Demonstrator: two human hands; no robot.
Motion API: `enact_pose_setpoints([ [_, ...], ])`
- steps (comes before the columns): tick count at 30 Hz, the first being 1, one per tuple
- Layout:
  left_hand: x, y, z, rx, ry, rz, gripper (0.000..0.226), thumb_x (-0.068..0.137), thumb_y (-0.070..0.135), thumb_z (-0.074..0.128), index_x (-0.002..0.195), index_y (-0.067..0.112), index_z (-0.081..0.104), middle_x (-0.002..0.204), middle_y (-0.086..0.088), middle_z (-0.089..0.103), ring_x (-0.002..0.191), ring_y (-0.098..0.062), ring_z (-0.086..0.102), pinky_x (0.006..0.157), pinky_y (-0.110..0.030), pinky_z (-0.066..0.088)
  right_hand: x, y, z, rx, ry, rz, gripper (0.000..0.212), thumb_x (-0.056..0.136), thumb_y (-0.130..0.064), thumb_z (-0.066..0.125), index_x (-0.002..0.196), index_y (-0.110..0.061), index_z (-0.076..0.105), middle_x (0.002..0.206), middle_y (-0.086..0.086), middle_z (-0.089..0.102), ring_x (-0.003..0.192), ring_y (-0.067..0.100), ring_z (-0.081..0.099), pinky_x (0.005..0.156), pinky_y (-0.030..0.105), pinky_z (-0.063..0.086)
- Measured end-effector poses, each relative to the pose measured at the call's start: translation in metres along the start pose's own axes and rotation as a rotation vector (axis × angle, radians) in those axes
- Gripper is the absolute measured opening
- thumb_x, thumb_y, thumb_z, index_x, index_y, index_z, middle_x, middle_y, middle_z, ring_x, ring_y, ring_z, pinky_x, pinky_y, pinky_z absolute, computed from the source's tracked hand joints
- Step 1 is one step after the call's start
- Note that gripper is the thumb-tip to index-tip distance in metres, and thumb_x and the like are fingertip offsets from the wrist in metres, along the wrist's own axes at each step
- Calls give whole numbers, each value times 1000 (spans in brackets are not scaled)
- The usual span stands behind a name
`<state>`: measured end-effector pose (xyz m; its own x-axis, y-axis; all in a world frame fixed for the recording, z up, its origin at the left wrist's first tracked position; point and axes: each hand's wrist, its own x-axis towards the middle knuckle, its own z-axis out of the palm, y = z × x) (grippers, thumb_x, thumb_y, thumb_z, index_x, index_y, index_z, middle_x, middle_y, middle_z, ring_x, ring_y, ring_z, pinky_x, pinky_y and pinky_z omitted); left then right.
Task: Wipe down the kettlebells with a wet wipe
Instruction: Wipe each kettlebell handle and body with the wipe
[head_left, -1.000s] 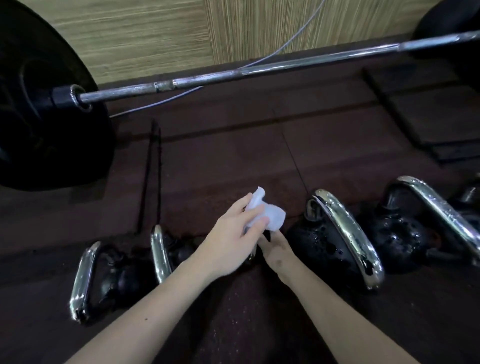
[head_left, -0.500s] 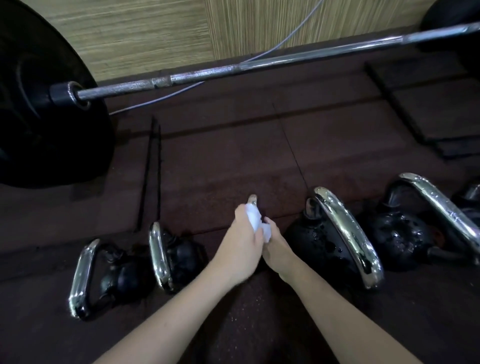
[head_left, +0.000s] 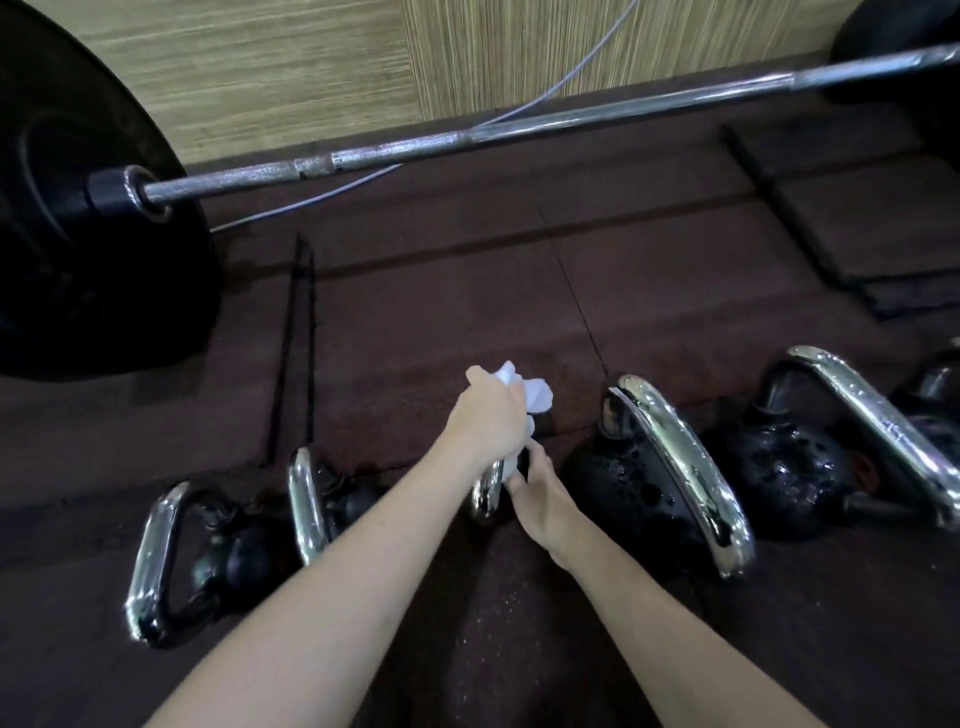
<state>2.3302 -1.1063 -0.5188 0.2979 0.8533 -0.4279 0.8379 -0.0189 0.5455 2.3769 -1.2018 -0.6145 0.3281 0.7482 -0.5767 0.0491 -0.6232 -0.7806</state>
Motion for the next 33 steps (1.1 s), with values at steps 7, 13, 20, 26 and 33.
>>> enact_pose_setpoints([
  [7, -47, -43, 9, -116, -27, 171, 47, 111, 33, 44, 151, 10, 33, 119, -8, 64, 106, -22, 65, 80, -21, 41, 3, 12, 1, -73, 0, -60, 60, 107, -27, 48, 162, -14, 27, 164, 10, 32, 148, 24, 40, 102, 16, 30],
  [13, -81, -72, 21, -191, -9, 167, 54, 111, 36, 43, 158, 19, 23, 139, 2, 58, 128, -17, 59, 104, -28, 46, 3, 11, 0, -104, -18, -45, 73, 101, -31, 58, 165, -22, 23, 162, -1, 28, 144, 23, 45, 115, 34, 40],
  [20, 4, 9, -6, 22, -16, -74, 48, 112, 34, 37, 144, -2, 39, 139, -24, 58, 126, -42, 58, 103, -47, 46, 7, 5, 0, -55, 2, -24, 60, 112, -35, 42, 166, -29, 16, 172, -5, 17, 152, 23, 35, 114, 38, 36],
  [26, -46, -40, 0, -98, -60, 185, 38, 111, 38, 42, 141, 14, 40, 118, -9, 68, 106, -27, 68, 90, -37, 51, 8, 15, 1, -126, 13, -75, 50, 109, -25, 49, 155, -15, 33, 147, 2, 40, 122, 12, 45, 98, 23, 36],
  [33, -78, -78, 20, -205, 9, 154, 27, 109, 35, 44, 133, 26, 36, 108, 0, 66, 96, -18, 67, 86, -37, 54, 5, 16, -2, -99, -24, -74, 72, 104, -24, 59, 165, -26, 20, 159, -3, 27, 143, 23, 43, 119, 39, 38],
])
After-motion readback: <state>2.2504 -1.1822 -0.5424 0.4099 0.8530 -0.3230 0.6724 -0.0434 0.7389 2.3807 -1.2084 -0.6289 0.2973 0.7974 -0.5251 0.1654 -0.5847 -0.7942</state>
